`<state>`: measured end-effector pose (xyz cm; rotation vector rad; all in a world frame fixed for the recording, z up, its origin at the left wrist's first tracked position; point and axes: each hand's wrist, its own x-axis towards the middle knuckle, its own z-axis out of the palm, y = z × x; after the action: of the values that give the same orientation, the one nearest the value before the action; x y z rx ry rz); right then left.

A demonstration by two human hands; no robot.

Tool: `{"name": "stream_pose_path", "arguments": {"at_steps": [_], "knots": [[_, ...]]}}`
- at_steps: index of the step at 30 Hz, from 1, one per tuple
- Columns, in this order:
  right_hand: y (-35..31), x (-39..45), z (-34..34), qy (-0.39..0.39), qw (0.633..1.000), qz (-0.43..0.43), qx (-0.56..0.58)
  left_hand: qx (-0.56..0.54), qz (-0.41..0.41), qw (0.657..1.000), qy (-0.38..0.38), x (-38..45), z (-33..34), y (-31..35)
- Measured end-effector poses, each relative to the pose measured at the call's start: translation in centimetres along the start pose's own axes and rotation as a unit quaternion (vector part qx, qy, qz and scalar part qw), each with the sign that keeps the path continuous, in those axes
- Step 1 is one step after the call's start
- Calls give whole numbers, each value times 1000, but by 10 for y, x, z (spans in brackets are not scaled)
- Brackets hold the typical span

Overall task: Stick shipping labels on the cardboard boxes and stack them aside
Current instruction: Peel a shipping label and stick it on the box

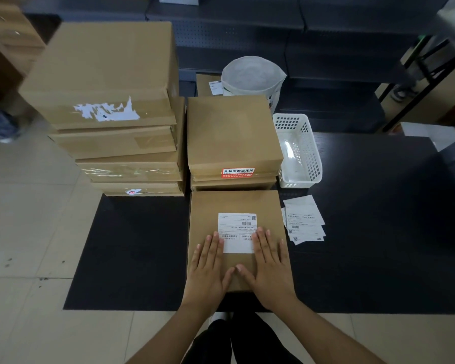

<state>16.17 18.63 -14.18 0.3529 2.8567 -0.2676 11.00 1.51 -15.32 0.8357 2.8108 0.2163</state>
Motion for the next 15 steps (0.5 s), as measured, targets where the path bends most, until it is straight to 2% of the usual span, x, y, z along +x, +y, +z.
{"name": "stream_pose_path", "arguments": {"at_steps": [15], "knots": [[-2,-8,1,-8,1000,19,0,-2,17,999,-40,-2,-6,-3]]}}
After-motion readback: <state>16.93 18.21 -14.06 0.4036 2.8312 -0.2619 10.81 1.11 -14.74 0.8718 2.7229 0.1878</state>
